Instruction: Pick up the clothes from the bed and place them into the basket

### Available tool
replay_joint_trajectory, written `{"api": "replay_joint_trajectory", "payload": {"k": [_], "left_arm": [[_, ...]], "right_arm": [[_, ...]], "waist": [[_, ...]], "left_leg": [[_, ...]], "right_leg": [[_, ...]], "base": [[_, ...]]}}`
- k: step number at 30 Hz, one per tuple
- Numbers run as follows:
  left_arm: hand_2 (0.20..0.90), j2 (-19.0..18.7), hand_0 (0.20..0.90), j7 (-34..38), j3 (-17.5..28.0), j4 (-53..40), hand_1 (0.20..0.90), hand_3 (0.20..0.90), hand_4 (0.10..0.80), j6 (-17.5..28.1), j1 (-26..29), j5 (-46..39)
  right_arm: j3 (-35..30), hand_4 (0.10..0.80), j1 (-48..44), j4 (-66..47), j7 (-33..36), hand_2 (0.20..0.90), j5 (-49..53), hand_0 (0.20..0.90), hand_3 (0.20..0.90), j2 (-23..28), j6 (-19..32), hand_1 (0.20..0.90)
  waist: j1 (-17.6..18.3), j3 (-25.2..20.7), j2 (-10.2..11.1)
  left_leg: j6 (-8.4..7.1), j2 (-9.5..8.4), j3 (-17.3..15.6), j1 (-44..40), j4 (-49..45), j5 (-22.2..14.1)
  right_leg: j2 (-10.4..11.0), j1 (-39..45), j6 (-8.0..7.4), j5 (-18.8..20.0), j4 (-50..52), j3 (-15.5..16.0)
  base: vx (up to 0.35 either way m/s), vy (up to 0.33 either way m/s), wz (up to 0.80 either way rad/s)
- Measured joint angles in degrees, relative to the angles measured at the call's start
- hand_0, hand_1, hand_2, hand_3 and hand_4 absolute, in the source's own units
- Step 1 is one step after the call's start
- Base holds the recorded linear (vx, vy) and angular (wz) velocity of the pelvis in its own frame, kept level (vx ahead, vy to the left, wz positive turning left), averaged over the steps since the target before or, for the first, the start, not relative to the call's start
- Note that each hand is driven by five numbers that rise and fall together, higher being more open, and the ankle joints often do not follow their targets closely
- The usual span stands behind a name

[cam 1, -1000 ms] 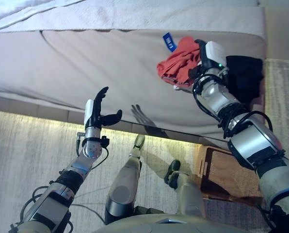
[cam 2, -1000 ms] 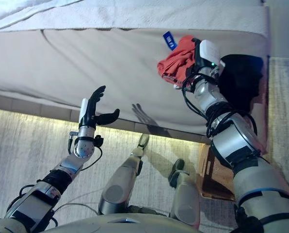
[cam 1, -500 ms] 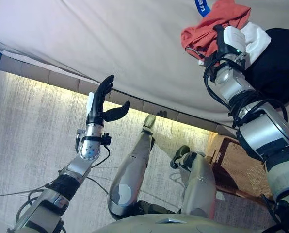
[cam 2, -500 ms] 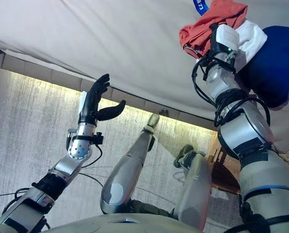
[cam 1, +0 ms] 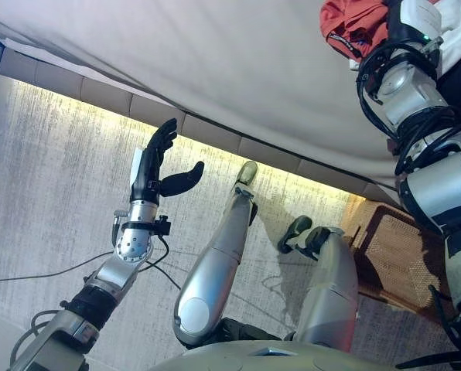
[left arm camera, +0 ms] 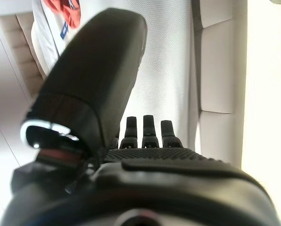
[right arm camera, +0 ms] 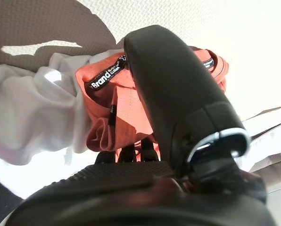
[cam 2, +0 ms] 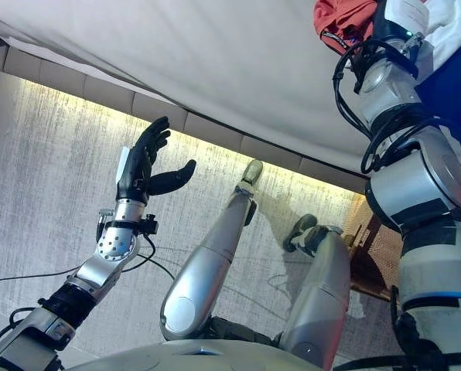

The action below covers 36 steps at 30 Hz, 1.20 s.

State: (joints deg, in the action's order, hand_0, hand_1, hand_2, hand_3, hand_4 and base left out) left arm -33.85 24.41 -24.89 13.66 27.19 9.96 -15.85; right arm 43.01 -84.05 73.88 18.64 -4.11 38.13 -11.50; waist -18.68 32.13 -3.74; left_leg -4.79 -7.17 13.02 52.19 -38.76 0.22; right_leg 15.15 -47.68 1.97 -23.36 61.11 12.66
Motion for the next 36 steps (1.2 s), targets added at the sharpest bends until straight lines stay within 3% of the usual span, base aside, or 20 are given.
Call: {"api": "replay_joint_trajectory", "payload": {"k": [2, 3, 5, 6, 7, 8, 11, 13, 15, 23, 27, 29, 31, 35, 36], "left_arm": [[0.9, -1.32, 0.9, -0.04, 0.2, -0.88, 0.9, 0.9, 0.8, 0.76, -1.97, -0.02], [0.9, -1.53, 0.9, -0.21, 0.29, -1.13, 0.9, 0.9, 0.8, 0.78, -2.92, 0.0], [0.9, -1.83, 0.9, -1.08, 0.48, -1.69, 0.9, 0.9, 0.8, 0.85, -2.48, 0.01], [0.9, -2.09, 0.9, -1.29, 0.51, -1.93, 0.9, 0.9, 0.8, 1.18, -1.77, 0.03], [0.9, -2.07, 0.9, -1.36, 0.48, -1.97, 0.9, 0.9, 0.8, 1.93, -1.85, 0.03], [0.9, -2.08, 0.9, -1.24, 0.64, -2.01, 0.9, 0.9, 0.8, 2.44, -3.11, 0.01], [0.9, -2.13, 0.9, -1.85, 0.82, -1.82, 0.9, 0.9, 0.8, 2.36, -3.14, -0.01], [0.9, -2.13, 0.9, -2.03, 0.9, -1.9, 0.9, 0.9, 0.8, 2.42, -3.15, -0.02], [0.9, -1.98, 0.9, -2.29, 0.88, -1.9, 0.9, 0.9, 0.8, 2.51, -3.16, -0.03], [0.9, -0.75, 0.9, -4.1, 0.91, -1.86, 0.9, 0.9, 0.8, 1.82, -0.94, -0.47], [0.9, -0.54, 0.9, -3.7, 0.89, -1.73, 0.9, 0.9, 0.8, -0.09, 0.8, -0.26], [0.9, -0.79, 0.9, -2.58, 1.06, -1.65, 0.9, 0.9, 0.8, -0.6, 0.69, -0.26], [0.9, -0.88, 0.9, -2.05, 1.11, -0.9, 0.9, 0.9, 0.8, -1.31, 1.52, -0.28], [0.9, -0.29, 0.9, -2.28, 0.99, 2.21, 0.9, 0.9, 0.8, -3.53, 2.52, -0.51], [0.9, 0.21, 0.9, -2.24, 1.04, 3.54, 0.9, 0.9, 0.8, -3.63, 2.61, -0.73]], "right_arm": [[0.03, 0.1, -0.24, 0.26, 0.6, 0.3, 1.3, 0.3, 0.2, 0.31, 0.12, 0.3], [-0.01, 0.1, -0.33, 0.4, 0.94, 0.3, 1.66, 0.3, 0.2, 0.58, 0.42, 0.3], [-0.04, 0.1, -0.62, 0.53, 1.84, 0.3, 2.09, 0.3, 0.2, 2.24, 0.36, 0.3], [-0.15, 0.1, -0.62, 0.59, 2.19, 0.3, 2.65, 0.3, 0.2, 3.17, 0.39, 0.3], [-0.9, 0.1, -0.25, 0.66, 2.27, 0.3, 3.24, 0.3, 0.2, 3.41, 0.42, 0.3], [-1.05, 0.1, 0.32, 0.1, 2.35, 0.3, 3.71, 0.3, 0.2, 3.21, 0.76, 0.3], [-1.92, 0.1, 1.85, 0.57, 2.3, 0.3, 5.51, 0.3, 0.2, 3.29, 1.19, 0.3], [-2.34, 0.1, 2.46, 0.39, 2.33, 0.3, 5.85, 0.3, 0.2, 3.34, 1.53, 0.3], [-2.37, 0.1, 2.47, -0.03, 2.47, 0.3, 5.91, 0.3, 0.2, 3.38, 2.6, 0.3], [-2.36, 0.1, 1.98, -1.46, 1.19, 0.3, 6.45, 0.3, 0.2, 6.66, 5.93, 0.3], [-2.94, 0.1, 1.36, -2.49, -0.16, 0.3, 6.52, 0.3, 0.2, 10.15, 8.49, 0.3], [-4.82, 0.1, 1.37, -3.59, -0.5, 0.3, 6.71, 0.3, 0.2, 11.45, 9.54, 0.3], [-6.52, 0.1, 1.36, -6.96, -0.59, 0.3, 7.06, 0.3, 0.2, 14.03, 10.5, 0.3], [-9.15, 0.1, 2.17, -12.42, -0.97, 0.3, 7.33, 0.3, 0.2, 17.32, 11.97, 0.3], [-9.65, 0.1, 2.96, -13.81, -0.99, 0.3, 7.31, 0.3, 0.2, 18.13, 12.92, 0.3]], "waist": [[-0.5, 0.01, -0.19], [-1.0, 0.03, -0.22], [-0.07, 0.03, -0.22], [0.56, 0.08, -0.18], [0.48, 0.16, -0.26], [-0.22, 0.29, -0.96], [0.36, 0.42, -1.05], [0.14, 0.41, -1.04], [-0.02, 0.4, -0.96], [0.49, 0.15, -0.17], [1.56, -0.25, 1.06], [3.36, -1.98, 3.01], [3.94, -4.42, 5.41], [7.8, -7.26, 6.97], [8.84, -9.22, 7.36]], "left_leg": [[2.13, -0.52, 0.08, 0.9, -5.4, -2.02], [1.13, -0.4, 0.0, 0.67, -5.37, -1.27], [0.86, -0.67, -0.45, 0.38, -2.43, -1.35], [-0.77, -1.21, -0.59, 0.52, -3.19, -2.0], [2.88, -1.87, -0.84, 1.14, -11.35, -5.46], [1.59, -1.61, -0.94, -2.08, -14.53, -10.13], [2.27, -0.93, -2.35, -6.92, -8.81, -7.99], [2.64, -0.81, -2.29, -10.84, -5.72, -7.47], [2.9, 0.02, -2.27, -15.48, 0.04, -4.89], [2.53, 4.1, -2.99, -34.4, 21.45, 2.43], [2.79, 5.27, -4.7, -42.49, 27.79, 4.15], [2.92, 5.42, -5.77, -45.33, 30.19, 4.05], [3.05, 6.05, -8.18, -46.12, 31.97, 3.94], [3.32, 6.01, -10.63, -50.87, 34.76, 3.66], [3.33, 6.08, -11.48, -50.93, 35.67, 3.68]], "right_leg": [[0.31, 0.26, 0.08, -0.16, 1.64, -0.35], [-0.43, 0.25, -0.35, -0.43, 2.16, -0.86], [-1.2, 0.33, -0.32, -0.43, 1.03, -1.48], [-0.35, 0.32, 0.15, -0.43, -0.18, -2.25], [0.74, 0.76, 0.0, -0.45, 0.48, -2.46], [0.17, 1.69, -0.14, -0.44, 0.94, -2.76], [-0.12, 6.73, -0.71, 0.28, -3.38, -2.52], [-0.15, 10.57, -2.09, 1.06, -6.55, -2.11], [-0.57, 14.88, -2.86, 3.78, -11.97, -1.03], [-4.23, 31.34, -3.3, 11.95, -31.69, 0.22], [-5.37, 38.53, -4.04, 14.74, -38.12, 0.44], [-5.68, 41.17, -4.22, 14.83, -41.52, -0.1], [-6.22, 41.09, -4.93, 15.42, -43.69, -1.87], [-6.85, 45.6, -5.48, 17.31, -48.72, -3.91], [-6.98, 45.57, -6.62, 18.12, -50.06, -4.59]], "base": [[-0.023, -0.03, -0.18], [-0.019, -0.026, -0.26], [-0.019, -0.021, 0.34], [-0.018, -0.013, 0.49], [0.0, 0.0, 0.0], [0.002, -0.016, -0.15], [0.005, -0.03, 0.07], [-0.031, -0.037, 0.03], [0.005, -0.011, -0.05], [0.017, 0.004, -0.17], [0.044, 0.048, -0.28], [0.089, 0.041, -0.28], [0.063, 0.04, -0.46], [0.101, 0.049, -0.34], [0.036, 0.036, -0.41]]}}
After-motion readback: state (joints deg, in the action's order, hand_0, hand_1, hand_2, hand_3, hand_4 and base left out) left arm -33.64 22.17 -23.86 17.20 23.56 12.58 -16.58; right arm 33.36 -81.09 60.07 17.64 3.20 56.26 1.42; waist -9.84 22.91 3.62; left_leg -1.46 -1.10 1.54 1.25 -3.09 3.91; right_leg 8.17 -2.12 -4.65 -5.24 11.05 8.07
